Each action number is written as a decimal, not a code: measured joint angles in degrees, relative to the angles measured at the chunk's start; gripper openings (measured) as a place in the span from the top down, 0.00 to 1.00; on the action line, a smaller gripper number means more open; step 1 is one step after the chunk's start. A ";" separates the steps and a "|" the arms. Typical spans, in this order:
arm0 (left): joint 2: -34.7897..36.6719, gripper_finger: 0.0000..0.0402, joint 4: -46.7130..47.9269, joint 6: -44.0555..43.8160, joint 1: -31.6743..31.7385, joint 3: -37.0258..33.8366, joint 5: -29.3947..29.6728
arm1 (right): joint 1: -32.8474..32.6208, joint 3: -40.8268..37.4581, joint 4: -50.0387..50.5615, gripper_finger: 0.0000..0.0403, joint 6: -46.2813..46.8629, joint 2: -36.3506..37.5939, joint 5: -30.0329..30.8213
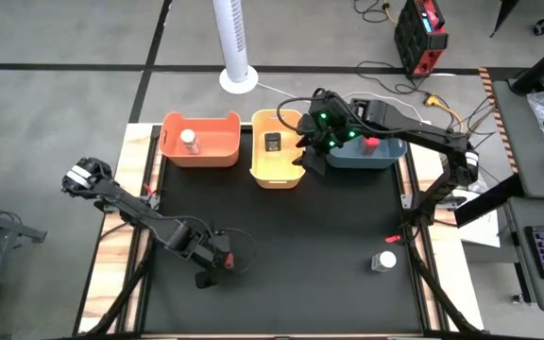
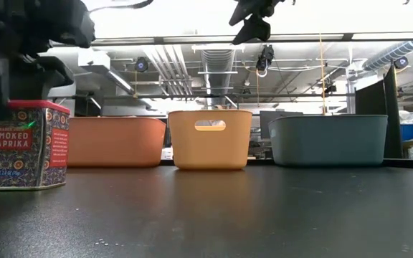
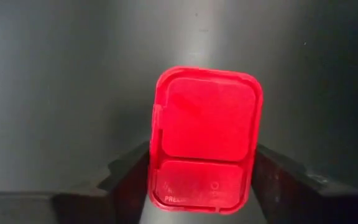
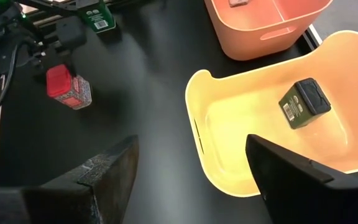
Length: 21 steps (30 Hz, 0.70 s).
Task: Sort spices by type
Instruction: Put the red spice can into the blue bin
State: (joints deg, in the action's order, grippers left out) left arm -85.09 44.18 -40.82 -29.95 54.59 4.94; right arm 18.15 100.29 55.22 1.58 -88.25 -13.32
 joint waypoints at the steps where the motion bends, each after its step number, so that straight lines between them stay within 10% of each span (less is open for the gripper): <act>1: 0.01 0.45 -0.13 0.35 0.07 0.06 0.01 | 0.00 0.00 0.00 0.28 0.09 0.00 0.00; 12: 0.85 0.50 6.26 4.02 1.91 5.67 0.61 | 0.15 -0.02 0.31 0.24 -1.00 0.28 -0.06; 21: 5.02 0.50 18.77 14.63 11.64 19.63 12.41 | 0.26 0.13 0.15 0.21 -3.18 3.90 -0.15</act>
State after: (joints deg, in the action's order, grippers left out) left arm -80.08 62.95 -26.19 -18.32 74.22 17.35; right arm 18.41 100.42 55.37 -1.60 -84.35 -13.47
